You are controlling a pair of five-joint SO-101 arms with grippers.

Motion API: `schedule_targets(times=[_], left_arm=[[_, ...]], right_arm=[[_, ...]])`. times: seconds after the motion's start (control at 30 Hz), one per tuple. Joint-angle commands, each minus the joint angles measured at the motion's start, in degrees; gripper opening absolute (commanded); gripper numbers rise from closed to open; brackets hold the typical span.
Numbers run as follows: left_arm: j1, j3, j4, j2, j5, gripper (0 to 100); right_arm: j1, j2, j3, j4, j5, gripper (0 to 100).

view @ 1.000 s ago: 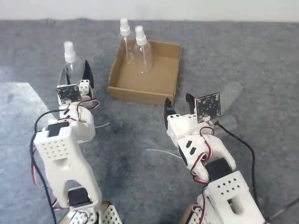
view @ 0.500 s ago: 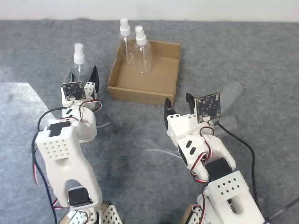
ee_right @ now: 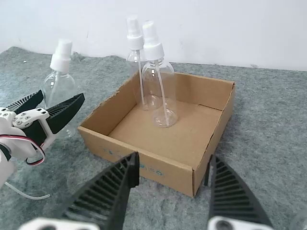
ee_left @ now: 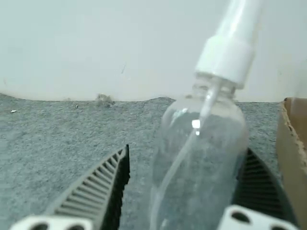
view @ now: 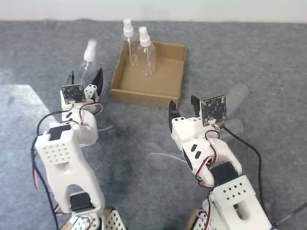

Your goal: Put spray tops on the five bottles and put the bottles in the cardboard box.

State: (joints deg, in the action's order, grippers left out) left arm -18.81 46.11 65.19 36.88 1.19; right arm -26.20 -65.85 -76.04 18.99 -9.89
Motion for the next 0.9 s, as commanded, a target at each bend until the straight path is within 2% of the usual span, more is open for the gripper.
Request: schedule_targets(times=[0.0, 0.23, 0.4, 0.57, 0.63, 0.7, 0.73, 0.87], left_arm=[[-0.09, -0.84, -0.53, -1.23, -0.44, 33], [-0.09, -0.04, -0.44, -1.32, -0.53, 33], [-1.32, -0.40, -0.62, -1.32, -0.18, 27], [-1.67, -0.48, -0.70, -1.49, -0.35, 26], [-2.20, -0.40, -3.60, -3.52, -0.09, 26], [-2.99, -1.36, -13.89, -7.82, 0.00, 26], [-3.52, -2.68, -21.63, -10.73, 0.09, 26], [-6.15, -15.34, -62.33, -21.54, 2.37, 26]], right_arm=[[-0.13, 0.48, 4.48, -1.45, -0.44, 21.1], [-0.13, 0.48, 4.48, -1.45, -0.44, 21.1], [-0.13, 0.48, 4.48, -1.45, -0.44, 21.0], [-0.13, 0.48, 4.57, -1.45, -0.44, 21.0], [-0.13, 0.48, 4.57, -1.45, -0.44, 21.0], [-0.13, 0.48, 4.57, -1.45, -0.44, 21.0], [-0.13, 0.48, 4.57, -1.45, -0.44, 21.0], [-0.04, 0.48, 4.66, -1.45, -0.44, 21.0]])
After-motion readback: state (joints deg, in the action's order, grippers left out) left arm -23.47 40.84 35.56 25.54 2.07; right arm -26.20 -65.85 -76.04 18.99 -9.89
